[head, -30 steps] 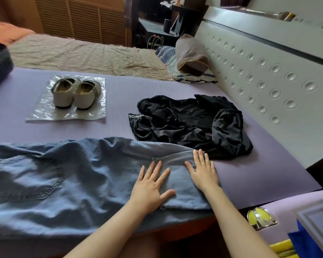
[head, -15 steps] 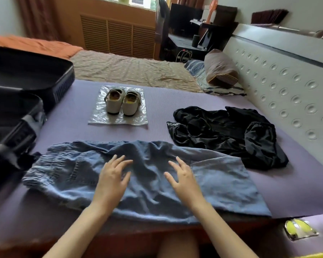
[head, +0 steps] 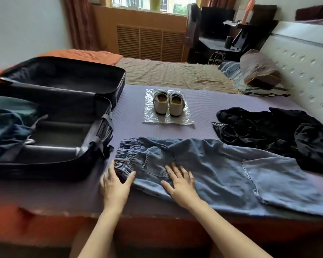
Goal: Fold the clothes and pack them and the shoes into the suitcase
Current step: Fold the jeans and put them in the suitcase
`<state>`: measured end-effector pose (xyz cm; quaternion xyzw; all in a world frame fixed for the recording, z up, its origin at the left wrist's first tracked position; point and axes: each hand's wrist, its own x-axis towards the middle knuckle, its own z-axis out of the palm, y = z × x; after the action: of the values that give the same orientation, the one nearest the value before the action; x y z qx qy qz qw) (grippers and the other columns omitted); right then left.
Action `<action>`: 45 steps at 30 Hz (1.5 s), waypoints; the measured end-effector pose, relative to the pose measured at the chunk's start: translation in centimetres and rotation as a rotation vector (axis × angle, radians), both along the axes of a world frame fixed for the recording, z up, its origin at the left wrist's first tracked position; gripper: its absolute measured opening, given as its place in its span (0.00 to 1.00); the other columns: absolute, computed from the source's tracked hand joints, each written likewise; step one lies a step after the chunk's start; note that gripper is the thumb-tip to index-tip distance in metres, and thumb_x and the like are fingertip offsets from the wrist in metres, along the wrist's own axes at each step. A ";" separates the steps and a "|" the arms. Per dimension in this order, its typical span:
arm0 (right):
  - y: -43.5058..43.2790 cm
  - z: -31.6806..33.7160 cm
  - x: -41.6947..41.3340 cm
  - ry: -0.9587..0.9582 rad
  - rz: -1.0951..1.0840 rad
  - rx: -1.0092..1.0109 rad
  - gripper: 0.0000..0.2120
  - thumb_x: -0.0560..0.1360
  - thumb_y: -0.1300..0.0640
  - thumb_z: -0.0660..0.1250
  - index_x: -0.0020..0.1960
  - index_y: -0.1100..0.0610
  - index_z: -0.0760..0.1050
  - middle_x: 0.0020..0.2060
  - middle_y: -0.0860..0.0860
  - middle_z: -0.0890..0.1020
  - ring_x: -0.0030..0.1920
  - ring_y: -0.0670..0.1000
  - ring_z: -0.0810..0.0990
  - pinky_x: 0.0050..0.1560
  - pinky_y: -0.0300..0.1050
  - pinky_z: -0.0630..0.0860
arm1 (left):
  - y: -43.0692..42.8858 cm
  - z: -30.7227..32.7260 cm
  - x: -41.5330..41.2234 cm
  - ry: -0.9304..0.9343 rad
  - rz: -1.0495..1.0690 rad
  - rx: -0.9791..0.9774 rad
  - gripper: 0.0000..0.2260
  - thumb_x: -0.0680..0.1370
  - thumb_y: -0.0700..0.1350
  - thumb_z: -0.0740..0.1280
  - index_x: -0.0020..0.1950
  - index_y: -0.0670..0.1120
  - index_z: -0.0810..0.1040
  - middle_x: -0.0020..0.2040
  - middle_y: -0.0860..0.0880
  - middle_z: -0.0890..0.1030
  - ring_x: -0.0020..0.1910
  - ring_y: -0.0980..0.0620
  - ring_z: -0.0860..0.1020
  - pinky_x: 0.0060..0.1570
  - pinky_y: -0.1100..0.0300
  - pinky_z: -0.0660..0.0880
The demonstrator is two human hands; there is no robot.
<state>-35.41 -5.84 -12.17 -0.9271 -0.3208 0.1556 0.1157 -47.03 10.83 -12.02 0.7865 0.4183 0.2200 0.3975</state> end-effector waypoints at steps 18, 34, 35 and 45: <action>10.0 12.2 1.8 0.254 -0.054 0.503 0.20 0.78 0.44 0.61 0.62 0.58 0.75 0.54 0.55 0.81 0.48 0.52 0.79 0.55 0.53 0.77 | -1.1 3.9 2.6 -0.766 0.006 -0.526 0.46 0.69 0.32 0.73 0.77 0.52 0.50 0.66 0.51 0.65 0.60 0.55 0.72 0.45 0.72 0.73; 4.3 13.3 7.5 0.167 -0.144 0.236 0.43 0.47 0.23 0.68 0.45 0.58 0.77 0.35 0.51 0.81 0.37 0.51 0.80 0.33 0.46 0.75 | -8.7 4.7 5.8 -0.636 -0.419 -0.459 0.43 0.68 0.32 0.74 0.75 0.53 0.55 0.57 0.56 0.81 0.59 0.60 0.77 0.61 0.58 0.74; 3.5 12.9 7.9 0.165 -0.157 0.249 0.39 0.49 0.26 0.70 0.44 0.58 0.78 0.37 0.51 0.83 0.38 0.51 0.82 0.38 0.49 0.78 | -9.3 4.5 6.0 -0.634 -0.440 -0.447 0.43 0.68 0.32 0.74 0.75 0.52 0.56 0.58 0.56 0.80 0.60 0.59 0.77 0.62 0.57 0.73; -7.3 9.5 13.4 0.227 -0.421 0.578 0.14 0.70 0.51 0.70 0.53 0.57 0.76 0.49 0.54 0.82 0.51 0.53 0.81 0.58 0.56 0.76 | -10.6 3.8 6.9 -0.225 -0.611 0.267 0.37 0.64 0.71 0.63 0.71 0.60 0.64 0.73 0.62 0.60 0.75 0.57 0.52 0.73 0.51 0.50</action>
<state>-21.98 -13.12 -2.64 -0.8786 -0.1392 0.1331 0.4370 -40.18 0.26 -8.20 0.8912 0.0848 0.2289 0.3824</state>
